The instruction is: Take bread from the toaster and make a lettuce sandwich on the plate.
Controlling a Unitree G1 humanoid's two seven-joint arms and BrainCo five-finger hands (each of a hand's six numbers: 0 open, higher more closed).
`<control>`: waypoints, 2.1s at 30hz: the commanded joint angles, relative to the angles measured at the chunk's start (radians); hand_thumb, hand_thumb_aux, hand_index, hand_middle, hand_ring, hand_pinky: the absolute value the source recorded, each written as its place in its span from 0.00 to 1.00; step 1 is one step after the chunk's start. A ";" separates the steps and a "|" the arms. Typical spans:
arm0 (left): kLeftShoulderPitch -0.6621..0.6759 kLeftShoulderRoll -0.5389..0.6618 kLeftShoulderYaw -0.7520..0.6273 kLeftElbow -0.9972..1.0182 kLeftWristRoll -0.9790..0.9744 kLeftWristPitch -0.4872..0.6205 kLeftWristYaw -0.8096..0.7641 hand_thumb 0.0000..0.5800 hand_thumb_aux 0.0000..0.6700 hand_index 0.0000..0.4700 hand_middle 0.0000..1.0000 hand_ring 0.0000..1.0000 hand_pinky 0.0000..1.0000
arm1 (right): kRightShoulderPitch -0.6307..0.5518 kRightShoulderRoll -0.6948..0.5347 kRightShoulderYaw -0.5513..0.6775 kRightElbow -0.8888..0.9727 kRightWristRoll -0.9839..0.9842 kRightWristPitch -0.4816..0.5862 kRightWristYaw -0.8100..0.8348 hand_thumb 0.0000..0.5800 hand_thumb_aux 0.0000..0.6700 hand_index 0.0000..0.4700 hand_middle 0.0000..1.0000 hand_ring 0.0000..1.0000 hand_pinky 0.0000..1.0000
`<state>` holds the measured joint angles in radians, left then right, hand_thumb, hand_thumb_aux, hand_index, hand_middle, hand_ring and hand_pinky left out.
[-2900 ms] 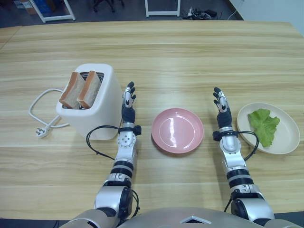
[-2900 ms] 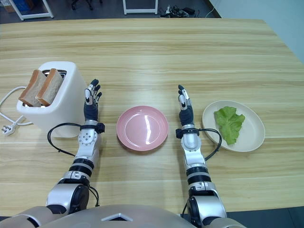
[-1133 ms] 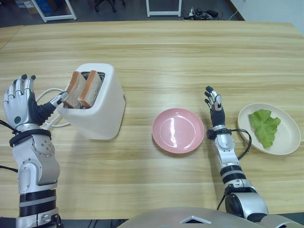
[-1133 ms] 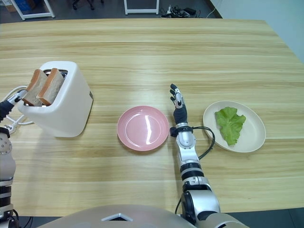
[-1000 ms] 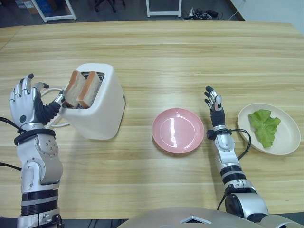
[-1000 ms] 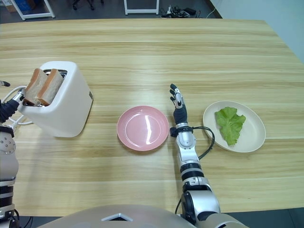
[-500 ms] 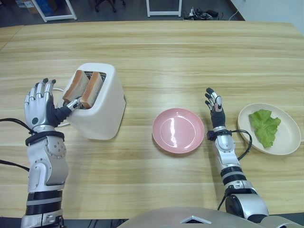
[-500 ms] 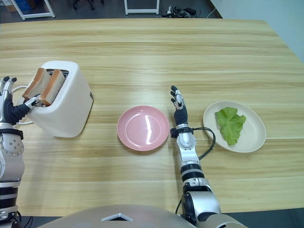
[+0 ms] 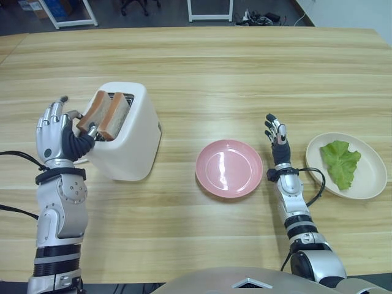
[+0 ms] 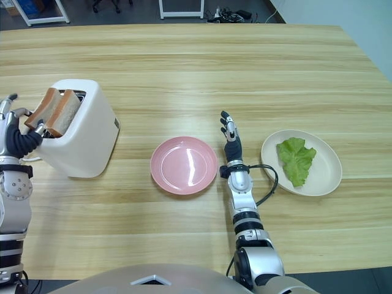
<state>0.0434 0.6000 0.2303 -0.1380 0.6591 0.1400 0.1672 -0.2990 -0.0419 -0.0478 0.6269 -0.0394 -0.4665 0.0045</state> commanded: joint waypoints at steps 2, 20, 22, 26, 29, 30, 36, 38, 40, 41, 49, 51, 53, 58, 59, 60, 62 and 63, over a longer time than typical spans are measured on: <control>-0.052 -0.062 0.095 -0.099 -0.088 -0.179 0.194 1.00 1.00 1.00 1.00 1.00 1.00 | 0.012 0.003 -0.001 0.012 0.005 0.015 -0.005 0.00 0.00 0.00 0.00 0.00 0.00; -0.121 -0.476 -0.339 -0.237 -0.856 -0.320 -0.086 1.00 1.00 1.00 1.00 1.00 1.00 | -0.004 0.003 0.018 0.041 -0.005 0.029 -0.017 0.00 0.00 0.00 0.00 0.00 0.00; -0.120 -0.531 -0.417 -0.120 -0.787 -0.324 -0.095 1.00 1.00 1.00 1.00 1.00 1.00 | 0.002 0.003 0.021 0.037 -0.005 0.031 -0.017 0.00 0.00 0.00 0.00 0.00 0.00; -0.161 -0.605 -0.474 0.184 -0.662 -0.339 -0.069 1.00 1.00 1.00 1.00 1.00 1.00 | 0.012 0.003 0.023 0.023 -0.006 0.036 -0.019 0.00 0.00 0.00 0.00 0.00 0.00; -0.174 -0.642 -0.492 0.317 -0.592 -0.338 -0.037 1.00 1.00 1.00 1.00 1.00 1.00 | 0.015 0.008 0.030 0.018 -0.011 0.039 -0.023 0.00 0.00 0.00 0.00 0.00 0.00; -0.177 -0.644 -0.501 0.346 -0.562 -0.343 -0.030 1.00 1.00 1.00 1.00 1.00 1.00 | 0.019 0.011 0.033 0.014 -0.013 0.040 -0.024 0.00 0.00 0.00 0.00 0.00 0.00; -0.160 -0.601 -0.500 0.371 -0.436 -0.337 -0.002 1.00 1.00 1.00 1.00 1.00 1.00 | 0.029 0.012 0.042 -0.001 -0.012 0.046 -0.028 0.00 0.00 0.00 0.00 0.00 0.00; -0.138 -0.573 -0.513 0.348 -0.421 -0.344 -0.041 1.00 1.00 1.00 1.00 1.00 1.00 | 0.031 0.012 0.042 -0.005 -0.012 0.048 -0.030 0.00 0.00 0.00 0.00 0.00 0.00; -0.121 -0.550 -0.527 0.322 -0.381 -0.343 -0.048 1.00 1.00 1.00 0.96 0.96 0.96 | 0.033 0.013 0.042 -0.008 -0.012 0.049 -0.032 0.00 0.00 0.00 0.00 0.00 0.00; -0.112 -0.544 -0.527 0.303 -0.366 -0.337 -0.046 0.99 0.93 0.93 0.65 0.65 0.65 | 0.034 0.014 0.043 -0.009 -0.012 0.050 -0.031 0.00 0.00 0.00 0.00 0.00 0.00; -0.099 -0.494 -0.579 0.183 -0.177 -0.248 -0.055 0.00 0.00 0.00 0.00 0.00 0.00 | 0.060 0.012 0.057 -0.091 -0.017 0.071 -0.024 0.00 0.00 0.00 0.00 0.00 0.00; -0.101 -0.483 -0.580 0.160 -0.093 -0.214 -0.009 0.00 0.00 0.00 0.00 0.00 0.00 | 0.063 0.012 0.056 -0.101 -0.018 0.077 -0.024 0.00 0.00 0.00 0.00 0.00 0.00; -0.102 -0.478 -0.574 0.136 -0.035 -0.202 0.028 0.00 0.00 0.00 0.00 0.00 0.00 | 0.069 0.012 0.057 -0.111 -0.019 0.082 -0.025 0.00 0.00 0.00 0.00 0.00 0.00; -0.081 -0.478 -0.546 0.012 0.036 -0.238 0.145 0.00 0.00 0.00 0.00 0.00 0.00 | 0.081 0.010 0.063 -0.154 -0.023 0.093 -0.022 0.00 0.00 0.00 0.00 0.00 0.00; -0.075 -0.474 -0.538 -0.014 0.047 -0.251 0.169 0.00 0.00 0.00 0.00 0.00 0.00 | 0.083 0.008 0.062 -0.162 -0.024 0.095 -0.022 0.00 0.00 0.00 0.00 0.00 0.00; -0.068 -0.471 -0.529 -0.039 0.056 -0.265 0.195 0.00 0.00 0.00 0.00 0.00 0.00 | 0.085 0.006 0.061 -0.169 -0.025 0.098 -0.022 0.00 0.00 0.00 0.00 0.00 0.00; -0.059 -0.469 -0.509 -0.071 0.045 -0.298 0.223 0.00 0.00 0.00 0.00 0.00 0.00 | 0.093 -0.002 0.058 -0.191 -0.032 0.094 -0.028 0.00 0.00 0.00 0.00 0.00 0.00; -0.055 -0.474 -0.498 -0.072 0.013 -0.317 0.225 0.00 0.00 0.00 0.00 0.00 0.00 | 0.103 -0.010 0.053 -0.220 -0.035 0.086 -0.032 0.00 0.00 0.00 0.00 0.00 0.00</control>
<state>-0.0318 0.1301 -0.2917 -0.1939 0.7055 -0.1444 0.3805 -0.2186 -0.0363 0.0124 0.4525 -0.0612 -0.3799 -0.0200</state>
